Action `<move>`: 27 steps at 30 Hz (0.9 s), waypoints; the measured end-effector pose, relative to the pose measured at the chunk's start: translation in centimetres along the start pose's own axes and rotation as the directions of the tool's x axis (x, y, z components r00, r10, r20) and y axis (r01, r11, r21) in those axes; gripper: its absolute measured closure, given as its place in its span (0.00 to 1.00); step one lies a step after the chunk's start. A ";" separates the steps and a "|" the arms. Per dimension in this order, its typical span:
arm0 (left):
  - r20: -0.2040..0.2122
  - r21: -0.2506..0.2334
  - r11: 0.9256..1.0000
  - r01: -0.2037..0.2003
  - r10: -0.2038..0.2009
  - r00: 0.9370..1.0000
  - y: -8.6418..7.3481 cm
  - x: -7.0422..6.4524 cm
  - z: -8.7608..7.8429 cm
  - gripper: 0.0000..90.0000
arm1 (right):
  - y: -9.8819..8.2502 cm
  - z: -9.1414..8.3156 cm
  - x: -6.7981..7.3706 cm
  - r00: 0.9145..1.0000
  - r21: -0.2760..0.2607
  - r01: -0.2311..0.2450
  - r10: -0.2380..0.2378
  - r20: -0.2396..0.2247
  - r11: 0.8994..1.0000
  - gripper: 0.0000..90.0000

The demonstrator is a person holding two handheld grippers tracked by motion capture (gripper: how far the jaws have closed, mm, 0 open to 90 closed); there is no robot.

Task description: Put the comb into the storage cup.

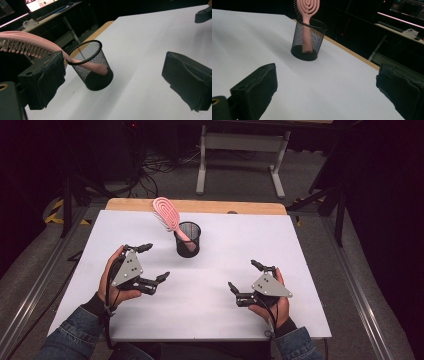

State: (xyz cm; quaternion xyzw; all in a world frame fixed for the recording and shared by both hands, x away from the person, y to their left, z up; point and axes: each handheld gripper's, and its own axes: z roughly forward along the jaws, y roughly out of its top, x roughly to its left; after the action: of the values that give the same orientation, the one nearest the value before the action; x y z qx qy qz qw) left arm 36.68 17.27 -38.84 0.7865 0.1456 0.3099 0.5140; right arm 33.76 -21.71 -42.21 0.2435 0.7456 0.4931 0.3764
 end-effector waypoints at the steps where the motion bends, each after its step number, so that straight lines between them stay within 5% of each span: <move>1: -0.002 0.003 1.000 -0.002 0.002 1.000 -0.1 -0.1 -0.1 0.06 | 0.0 0.0 0.0 1.000 0.000 0.000 0.000 0.000 1.000 0.05; 27: -0.022 0.046 0.999 0.008 -0.007 1.000 -3.6 -0.9 -1.7 0.06 | 0.2 -0.4 -0.1 1.000 -0.009 0.005 -0.005 0.017 1.000 0.05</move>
State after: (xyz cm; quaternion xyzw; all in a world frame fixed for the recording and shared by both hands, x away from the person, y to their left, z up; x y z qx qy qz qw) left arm 35.24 19.53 -41.91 0.7944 0.1610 0.3130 0.4951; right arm 33.44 -21.92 -41.89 0.2443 0.7408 0.4933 0.3850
